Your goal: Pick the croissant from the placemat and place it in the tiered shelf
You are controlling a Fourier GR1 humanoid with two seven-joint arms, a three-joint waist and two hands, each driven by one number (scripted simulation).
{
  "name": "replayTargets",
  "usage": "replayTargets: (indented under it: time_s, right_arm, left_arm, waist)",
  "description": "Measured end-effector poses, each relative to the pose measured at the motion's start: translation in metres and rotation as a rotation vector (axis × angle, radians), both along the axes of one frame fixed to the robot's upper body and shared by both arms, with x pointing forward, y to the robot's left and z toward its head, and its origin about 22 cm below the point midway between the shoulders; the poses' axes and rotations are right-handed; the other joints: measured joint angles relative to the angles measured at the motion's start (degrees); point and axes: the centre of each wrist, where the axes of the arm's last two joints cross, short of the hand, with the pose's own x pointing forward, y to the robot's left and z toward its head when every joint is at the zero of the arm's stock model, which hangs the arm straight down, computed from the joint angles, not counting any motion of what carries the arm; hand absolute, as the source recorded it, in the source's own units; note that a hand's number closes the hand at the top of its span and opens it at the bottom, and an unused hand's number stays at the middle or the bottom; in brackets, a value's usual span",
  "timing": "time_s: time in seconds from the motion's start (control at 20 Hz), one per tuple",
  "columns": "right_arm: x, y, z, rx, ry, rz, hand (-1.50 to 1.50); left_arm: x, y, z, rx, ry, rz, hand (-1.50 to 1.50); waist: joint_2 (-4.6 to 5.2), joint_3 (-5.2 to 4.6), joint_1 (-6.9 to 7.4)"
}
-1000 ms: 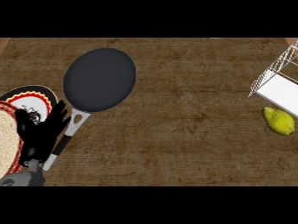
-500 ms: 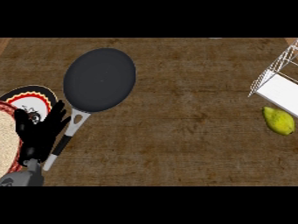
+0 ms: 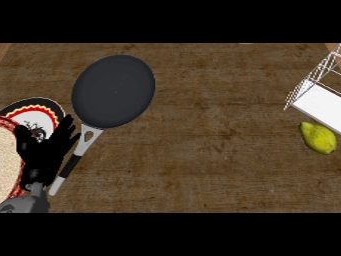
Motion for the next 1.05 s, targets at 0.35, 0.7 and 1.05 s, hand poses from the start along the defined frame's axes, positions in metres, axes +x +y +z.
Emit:
replayTargets:
  time_s: [0.35,0.7,1.05]
  right_arm:
    - [-0.032,-0.028,0.019,0.026,-0.111,-0.19,-1.5]
    - [-0.092,-0.067,0.033,0.094,-0.214,-0.349,-1.5]
    - [-0.165,-0.105,0.032,0.137,-0.237,-0.337,-1.5]
  left_arm:
    - [-0.002,-0.001,-0.001,0.003,-0.005,0.001,0.0]
    - [-0.003,0.007,-0.003,0.002,0.0,0.019,0.0]
    - [-0.008,0.005,-0.002,-0.003,-0.002,0.032,0.0]
  waist:
    - [0.01,-0.01,-0.18]
    - [-0.23,0.02,-1.01]
    - [-0.32,-0.02,-1.59]
